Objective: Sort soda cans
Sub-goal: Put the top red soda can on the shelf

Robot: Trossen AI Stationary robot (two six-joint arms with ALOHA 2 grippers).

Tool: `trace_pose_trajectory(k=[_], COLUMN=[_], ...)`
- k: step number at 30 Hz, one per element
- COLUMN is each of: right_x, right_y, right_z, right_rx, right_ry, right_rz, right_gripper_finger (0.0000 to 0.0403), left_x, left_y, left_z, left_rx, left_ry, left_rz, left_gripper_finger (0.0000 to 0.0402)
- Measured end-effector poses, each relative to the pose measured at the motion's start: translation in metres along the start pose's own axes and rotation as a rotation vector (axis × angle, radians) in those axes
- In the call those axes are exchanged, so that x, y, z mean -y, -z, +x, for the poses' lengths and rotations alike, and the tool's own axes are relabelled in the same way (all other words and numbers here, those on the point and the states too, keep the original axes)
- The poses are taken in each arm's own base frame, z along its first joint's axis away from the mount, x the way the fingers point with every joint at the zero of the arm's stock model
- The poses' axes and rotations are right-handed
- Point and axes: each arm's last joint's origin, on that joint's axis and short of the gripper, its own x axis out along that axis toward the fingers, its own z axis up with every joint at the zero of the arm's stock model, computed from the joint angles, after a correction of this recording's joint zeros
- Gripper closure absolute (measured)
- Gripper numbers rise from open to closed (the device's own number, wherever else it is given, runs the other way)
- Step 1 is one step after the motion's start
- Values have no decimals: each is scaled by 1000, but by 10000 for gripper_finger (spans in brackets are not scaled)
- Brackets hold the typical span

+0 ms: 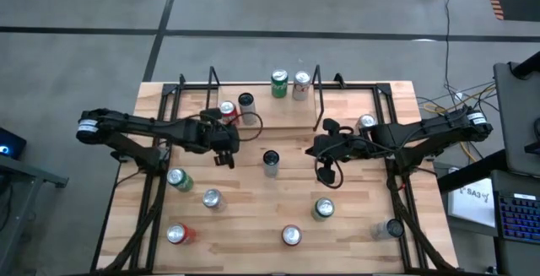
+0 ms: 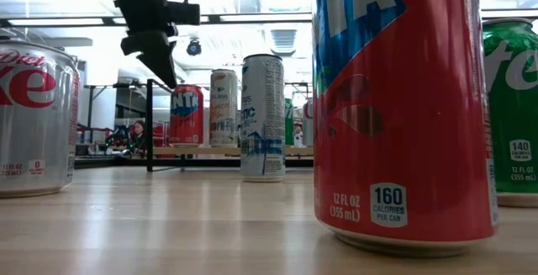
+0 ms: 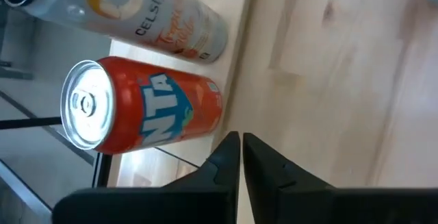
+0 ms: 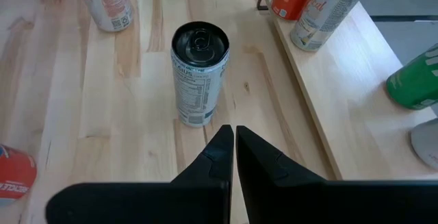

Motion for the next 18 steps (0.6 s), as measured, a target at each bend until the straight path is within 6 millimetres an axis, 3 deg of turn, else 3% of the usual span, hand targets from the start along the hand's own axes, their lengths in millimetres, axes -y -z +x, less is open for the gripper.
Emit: trace_pose_trajectory(k=[18], right_x=[0], right_y=[0], right_z=[0], right_rx=[0], right_ry=[0], right_rz=[-6], right_gripper_finger=[394], left_x=[-27], left_y=[-4], left_z=[15], left_rx=[-13], left_ry=[-36], left_rz=[-97], left_gripper_finger=[401])
